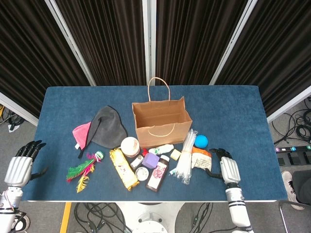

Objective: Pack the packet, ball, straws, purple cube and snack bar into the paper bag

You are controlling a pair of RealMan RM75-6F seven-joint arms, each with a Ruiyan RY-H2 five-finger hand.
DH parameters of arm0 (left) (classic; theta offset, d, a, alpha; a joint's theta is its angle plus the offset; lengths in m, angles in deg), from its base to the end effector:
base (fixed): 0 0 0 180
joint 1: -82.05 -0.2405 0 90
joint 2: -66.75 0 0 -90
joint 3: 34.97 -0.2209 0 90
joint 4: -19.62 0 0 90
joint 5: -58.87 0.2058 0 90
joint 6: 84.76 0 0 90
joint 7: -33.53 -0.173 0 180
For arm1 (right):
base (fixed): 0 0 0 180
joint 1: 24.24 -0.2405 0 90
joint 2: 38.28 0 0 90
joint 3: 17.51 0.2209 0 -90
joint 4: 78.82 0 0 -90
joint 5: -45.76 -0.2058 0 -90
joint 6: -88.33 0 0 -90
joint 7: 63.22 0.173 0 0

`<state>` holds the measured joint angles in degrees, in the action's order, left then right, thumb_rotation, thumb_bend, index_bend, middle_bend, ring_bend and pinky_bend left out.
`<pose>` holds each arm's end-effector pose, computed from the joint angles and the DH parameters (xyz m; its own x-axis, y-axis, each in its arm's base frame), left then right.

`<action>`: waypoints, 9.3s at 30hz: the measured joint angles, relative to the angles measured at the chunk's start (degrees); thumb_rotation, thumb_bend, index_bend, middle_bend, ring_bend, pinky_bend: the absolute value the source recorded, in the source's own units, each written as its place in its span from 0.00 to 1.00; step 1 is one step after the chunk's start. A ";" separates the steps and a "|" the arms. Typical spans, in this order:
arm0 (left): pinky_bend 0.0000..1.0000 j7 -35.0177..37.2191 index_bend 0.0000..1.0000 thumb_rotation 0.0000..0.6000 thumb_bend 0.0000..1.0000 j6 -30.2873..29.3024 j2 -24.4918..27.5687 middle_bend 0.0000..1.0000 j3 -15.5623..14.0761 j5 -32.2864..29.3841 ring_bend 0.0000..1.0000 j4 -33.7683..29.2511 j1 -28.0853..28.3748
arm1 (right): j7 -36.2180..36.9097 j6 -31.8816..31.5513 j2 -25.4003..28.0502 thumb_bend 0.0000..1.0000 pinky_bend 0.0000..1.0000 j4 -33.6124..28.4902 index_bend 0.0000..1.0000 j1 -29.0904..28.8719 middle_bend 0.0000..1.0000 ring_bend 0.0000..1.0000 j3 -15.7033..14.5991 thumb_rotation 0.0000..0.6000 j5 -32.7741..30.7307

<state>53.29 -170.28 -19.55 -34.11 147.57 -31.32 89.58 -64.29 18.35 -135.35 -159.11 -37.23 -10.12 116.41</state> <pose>-0.3459 0.2222 0.0990 0.3911 0.0004 0.9203 0.9182 -0.0682 -0.3902 -0.2391 -0.2445 -0.0273 -0.0091 -0.2127 0.9771 -0.9919 0.1255 0.0181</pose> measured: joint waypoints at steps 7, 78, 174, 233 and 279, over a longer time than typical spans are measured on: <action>0.21 1.48 0.24 1.00 0.26 0.25 -0.89 0.24 0.22 -0.48 0.15 1.30 0.00 | -2.47 0.78 -1.75 0.18 0.14 1.30 0.24 -0.79 0.24 0.11 0.63 1.00 -1.37; 0.21 4.57 0.24 1.00 0.26 1.51 -1.84 0.24 1.37 -1.69 0.15 3.07 1.51 | -26.96 1.57 -1.69 0.05 0.11 -7.95 0.30 -35.22 0.32 0.18 24.47 1.00 -7.54; 0.21 6.80 0.24 1.00 0.26 1.58 -3.88 0.23 0.76 -1.46 0.15 7.10 1.59 | -13.82 11.74 -3.88 0.19 0.37 10.52 0.38 -19.38 0.37 0.26 7.81 1.00 -18.87; 0.21 5.64 0.24 1.00 0.26 0.83 -2.80 0.23 0.73 -0.69 0.15 3.72 2.41 | -29.05 -5.36 10.48 0.00 0.17 -23.33 0.25 -32.99 0.25 0.10 20.21 1.00 -12.51; 0.21 0.97 0.24 1.00 0.26 -1.40 -4.55 0.23 1.57 -0.56 0.15 5.16 2.85 | 8.12 -2.41 10.08 0.00 0.13 20.56 0.27 -25.01 0.23 0.08 -13.52 1.00 40.90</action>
<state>54.26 -171.68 -24.10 -32.54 147.02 -26.16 92.43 -56.16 15.93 -125.27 -138.56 -62.23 -23.64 157.30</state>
